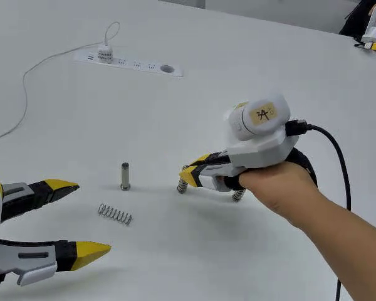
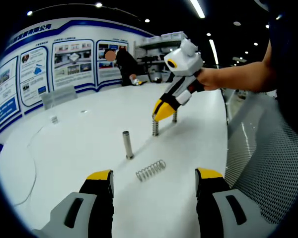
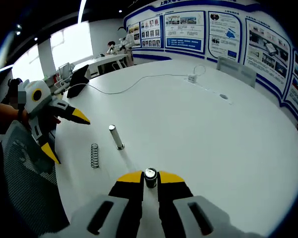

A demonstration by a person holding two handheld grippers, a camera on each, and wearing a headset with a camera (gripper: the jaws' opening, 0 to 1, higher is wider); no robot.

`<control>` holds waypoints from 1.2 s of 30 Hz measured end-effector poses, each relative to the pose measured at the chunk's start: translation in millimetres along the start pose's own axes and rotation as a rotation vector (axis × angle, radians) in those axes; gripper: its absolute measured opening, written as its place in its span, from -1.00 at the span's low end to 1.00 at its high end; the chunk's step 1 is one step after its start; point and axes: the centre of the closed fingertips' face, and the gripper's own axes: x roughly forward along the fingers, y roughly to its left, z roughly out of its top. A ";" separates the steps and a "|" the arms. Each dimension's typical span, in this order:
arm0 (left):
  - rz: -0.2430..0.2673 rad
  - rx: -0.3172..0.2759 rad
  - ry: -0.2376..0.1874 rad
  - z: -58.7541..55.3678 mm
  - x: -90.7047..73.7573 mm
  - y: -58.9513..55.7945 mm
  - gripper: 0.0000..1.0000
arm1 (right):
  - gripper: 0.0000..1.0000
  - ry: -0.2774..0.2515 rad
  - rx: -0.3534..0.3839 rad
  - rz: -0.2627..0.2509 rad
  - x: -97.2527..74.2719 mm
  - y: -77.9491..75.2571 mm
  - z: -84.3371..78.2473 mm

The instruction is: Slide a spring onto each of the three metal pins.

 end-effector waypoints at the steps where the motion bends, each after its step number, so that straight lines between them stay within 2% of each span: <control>1: 0.001 -0.001 -0.001 0.2 -0.1 0.0 0.36 | -0.76 0.002 -0.001 0.000 0.3 -0.1 -0.7; 11: 0.001 0.000 -0.005 0.2 -0.2 -1.0 0.36 | -0.73 0.009 0.000 -0.002 1.4 -0.7 -4.4; 21: 0.002 0.002 -0.007 0.9 -0.9 -1.3 0.37 | -0.70 0.011 -0.007 -0.011 -5.8 0.0 -7.3; 36: 0.002 0.007 -0.011 4.4 -2.9 -2.3 0.36 | -0.70 0.032 -0.043 0.017 -18.9 24.7 -13.5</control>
